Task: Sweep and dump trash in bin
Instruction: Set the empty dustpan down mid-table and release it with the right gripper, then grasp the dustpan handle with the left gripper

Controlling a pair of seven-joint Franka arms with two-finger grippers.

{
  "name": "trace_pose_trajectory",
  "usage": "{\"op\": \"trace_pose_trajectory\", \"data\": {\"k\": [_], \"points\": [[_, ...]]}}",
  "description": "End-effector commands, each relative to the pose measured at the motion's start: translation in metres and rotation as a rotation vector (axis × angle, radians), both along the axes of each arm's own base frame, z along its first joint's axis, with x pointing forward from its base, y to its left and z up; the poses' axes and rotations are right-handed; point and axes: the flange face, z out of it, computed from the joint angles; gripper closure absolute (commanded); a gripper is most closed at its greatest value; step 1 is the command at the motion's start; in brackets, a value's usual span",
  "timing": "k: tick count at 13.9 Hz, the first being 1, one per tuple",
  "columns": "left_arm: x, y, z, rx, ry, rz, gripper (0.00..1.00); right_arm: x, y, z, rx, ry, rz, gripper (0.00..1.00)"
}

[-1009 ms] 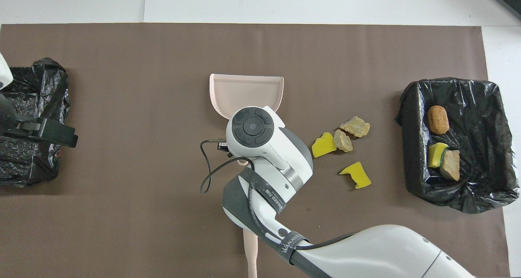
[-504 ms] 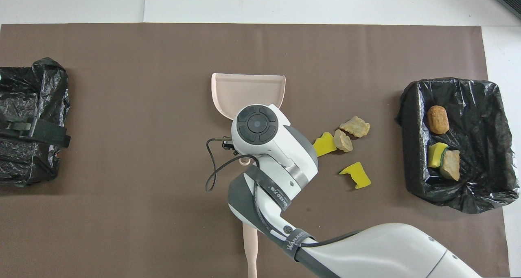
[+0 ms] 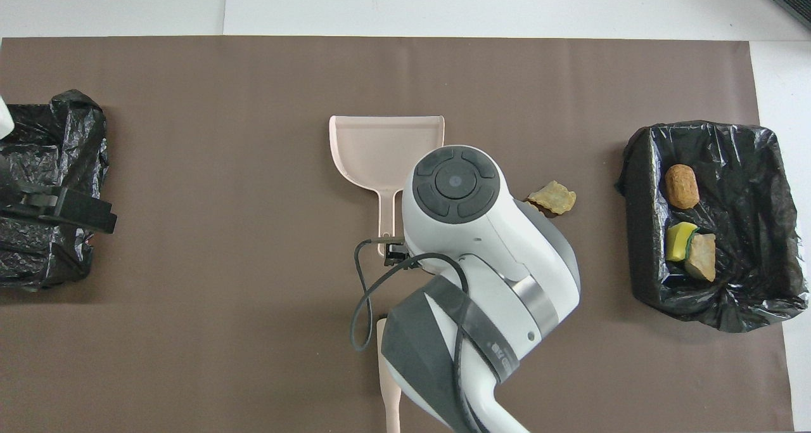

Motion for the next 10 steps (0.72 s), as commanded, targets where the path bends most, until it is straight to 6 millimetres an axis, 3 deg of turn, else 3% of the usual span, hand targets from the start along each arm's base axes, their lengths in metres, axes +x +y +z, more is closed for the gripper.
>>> {"op": "trace_pose_trajectory", "data": {"k": [1, 4, 5, 7, 9, 10], "points": [[0.004, -0.007, -0.003, 0.008, -0.061, -0.017, 0.00, -0.062, -0.010, -0.015, -0.010, 0.050, 0.016, 0.00], [0.021, -0.037, -0.016, -0.006, -0.113, -0.062, 0.00, -0.141, 0.002, -0.039, 0.104, 0.053, -0.005, 0.00], [0.029, -0.059, -0.025, -0.013, -0.129, -0.085, 0.00, -0.161, 0.010, -0.046, 0.111, 0.054, 0.013, 0.00], [0.041, -0.104, -0.051, -0.026, -0.140, -0.081, 0.00, -0.189, 0.024, -0.068, 0.096, 0.066, 0.052, 0.00], [0.053, -0.122, -0.078, -0.038, -0.147, -0.076, 0.00, -0.218, 0.031, -0.094, 0.078, 0.060, 0.057, 0.00], [0.049, -0.140, -0.090, -0.043, -0.156, -0.104, 0.00, -0.232, 0.037, -0.103, 0.071, 0.052, 0.040, 0.00]]}}
